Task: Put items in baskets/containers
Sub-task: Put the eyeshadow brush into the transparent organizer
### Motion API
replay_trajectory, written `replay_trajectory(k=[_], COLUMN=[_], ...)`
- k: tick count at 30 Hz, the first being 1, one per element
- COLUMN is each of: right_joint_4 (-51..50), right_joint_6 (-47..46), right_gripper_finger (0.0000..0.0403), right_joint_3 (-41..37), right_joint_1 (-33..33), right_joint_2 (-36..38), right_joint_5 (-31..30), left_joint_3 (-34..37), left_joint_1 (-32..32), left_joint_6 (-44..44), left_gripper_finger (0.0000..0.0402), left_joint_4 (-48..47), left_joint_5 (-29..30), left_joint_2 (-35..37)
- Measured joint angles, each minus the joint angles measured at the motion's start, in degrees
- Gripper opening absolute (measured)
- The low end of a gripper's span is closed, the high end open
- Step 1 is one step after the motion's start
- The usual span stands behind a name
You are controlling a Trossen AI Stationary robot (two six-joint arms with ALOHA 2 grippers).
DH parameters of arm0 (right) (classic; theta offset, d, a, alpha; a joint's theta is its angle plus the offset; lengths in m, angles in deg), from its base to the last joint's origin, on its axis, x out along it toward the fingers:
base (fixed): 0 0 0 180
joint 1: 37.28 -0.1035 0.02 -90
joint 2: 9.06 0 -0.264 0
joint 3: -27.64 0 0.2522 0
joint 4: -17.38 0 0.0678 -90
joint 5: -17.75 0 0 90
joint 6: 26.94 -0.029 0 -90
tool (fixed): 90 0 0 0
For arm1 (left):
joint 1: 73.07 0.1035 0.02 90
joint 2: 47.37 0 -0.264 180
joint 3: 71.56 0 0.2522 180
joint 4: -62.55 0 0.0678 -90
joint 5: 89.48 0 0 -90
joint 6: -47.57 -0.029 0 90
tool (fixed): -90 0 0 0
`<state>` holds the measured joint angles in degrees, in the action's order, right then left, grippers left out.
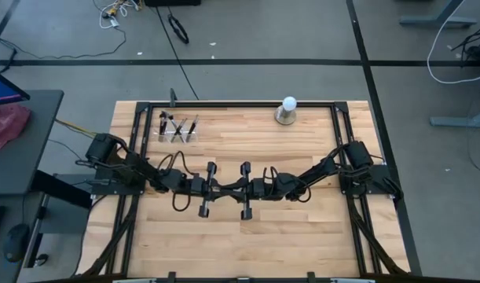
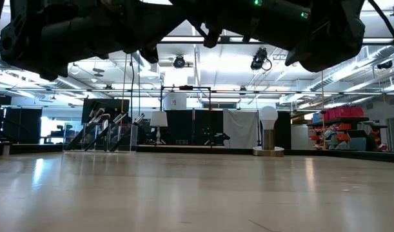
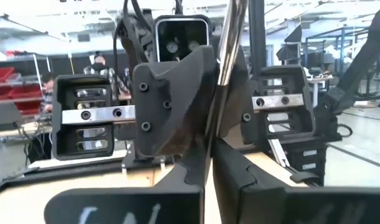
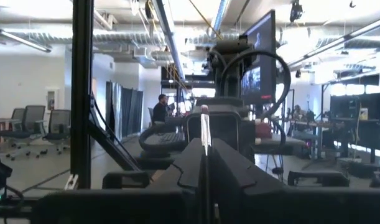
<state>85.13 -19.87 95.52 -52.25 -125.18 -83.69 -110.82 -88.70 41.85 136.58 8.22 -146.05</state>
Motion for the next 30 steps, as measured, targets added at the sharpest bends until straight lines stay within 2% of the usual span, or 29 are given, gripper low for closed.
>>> replay_trajectory(k=[8, 12, 17, 23, 26, 30], right_joint_4=[-4.34, -9.84, -13.52, -13.16, -14.22, -13.83], right_joint_6=[-0.26, 1.38, 1.31, -1.35, -3.42, -3.38], right_gripper_finger=[0.0076, 0.0102, 0.0117, 0.0112, 0.0107, 0.01], right_joint_3=[-3.25, -6.44, -11.07, -14.38, -15.1, -15.13], right_joint_1=[-1.65, -3.38, -5.55, -6.76, -6.69, -6.67], right_joint_2=[4.15, 10.09, 15.5, 16.22, 16.22, 16.22], right_joint_5=[-2.14, -6.54, -8.63, -8.47, -8.65, -8.68], left_joint_3=[-0.24, -0.2, -0.13, -0.17, -0.17, -0.11], left_joint_1=[-0.17, -0.22, 0.02, 3.44, 7.47, 16.26], left_joint_6=[2.09, 2.51, 5.38, 12.33, 16.08, 19.18], left_gripper_finger=[0.0012, 0.0012, 0.0012, 0.0012, 0.0015, 0.0014], left_joint_4=[-4.74, -13.8, -36.74, -67.53, -80.16, -93.71], left_joint_5=[3.86, 9.23, 17.75, 27.05, 29.78, 30.25], left_joint_2=[1.05, 5.27, 17.25, 33.67, 40.84, 48.06])
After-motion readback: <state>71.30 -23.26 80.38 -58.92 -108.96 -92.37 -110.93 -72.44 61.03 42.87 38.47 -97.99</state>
